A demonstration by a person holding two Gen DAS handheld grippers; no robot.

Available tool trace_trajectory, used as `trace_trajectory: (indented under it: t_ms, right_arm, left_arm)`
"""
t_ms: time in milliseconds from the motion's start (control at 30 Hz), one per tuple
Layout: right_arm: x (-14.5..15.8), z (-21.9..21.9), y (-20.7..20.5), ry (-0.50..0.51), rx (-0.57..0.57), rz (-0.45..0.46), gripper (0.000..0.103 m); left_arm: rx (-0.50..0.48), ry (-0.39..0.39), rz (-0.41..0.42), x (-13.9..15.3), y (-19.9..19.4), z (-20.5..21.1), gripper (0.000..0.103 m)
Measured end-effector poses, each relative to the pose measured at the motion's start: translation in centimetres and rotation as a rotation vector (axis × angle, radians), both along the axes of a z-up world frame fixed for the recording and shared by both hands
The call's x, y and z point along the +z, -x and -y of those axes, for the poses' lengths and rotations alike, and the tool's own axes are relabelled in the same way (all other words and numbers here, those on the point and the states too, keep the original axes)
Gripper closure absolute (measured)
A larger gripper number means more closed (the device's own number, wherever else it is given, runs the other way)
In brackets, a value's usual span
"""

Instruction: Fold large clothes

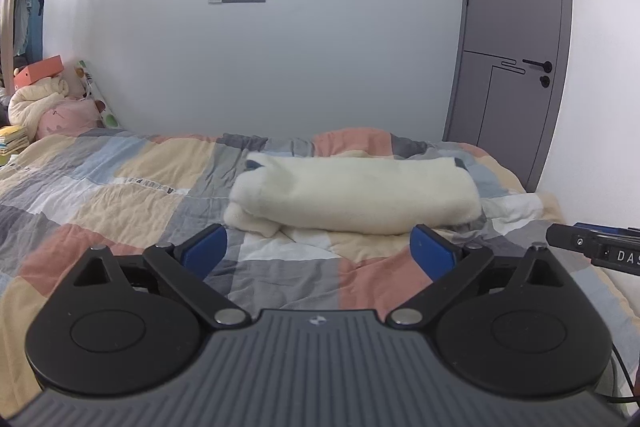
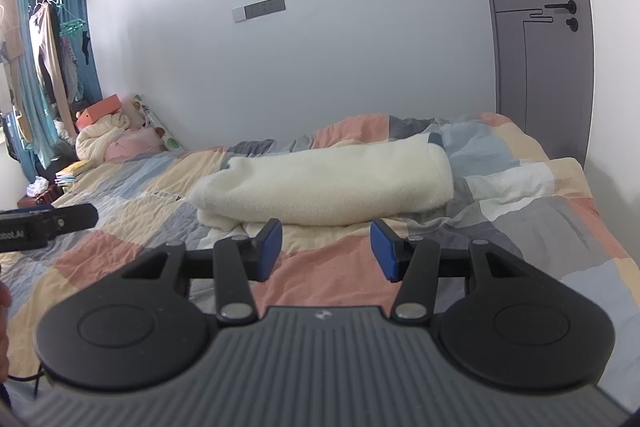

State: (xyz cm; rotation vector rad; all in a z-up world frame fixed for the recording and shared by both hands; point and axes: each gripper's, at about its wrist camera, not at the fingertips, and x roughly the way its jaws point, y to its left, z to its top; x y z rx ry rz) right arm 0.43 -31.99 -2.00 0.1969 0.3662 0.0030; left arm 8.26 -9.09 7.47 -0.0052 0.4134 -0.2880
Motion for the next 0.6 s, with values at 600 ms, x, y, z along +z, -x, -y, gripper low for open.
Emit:
trace_trajectory:
  t_ms: [600]
  right_arm:
    - [0.34, -0.31, -0.21, 0.018, 0.014, -0.004, 0.05]
  left_arm:
    - [0.027, -0.023, -0.017, 0.0, -0.36, -0.13, 0.0]
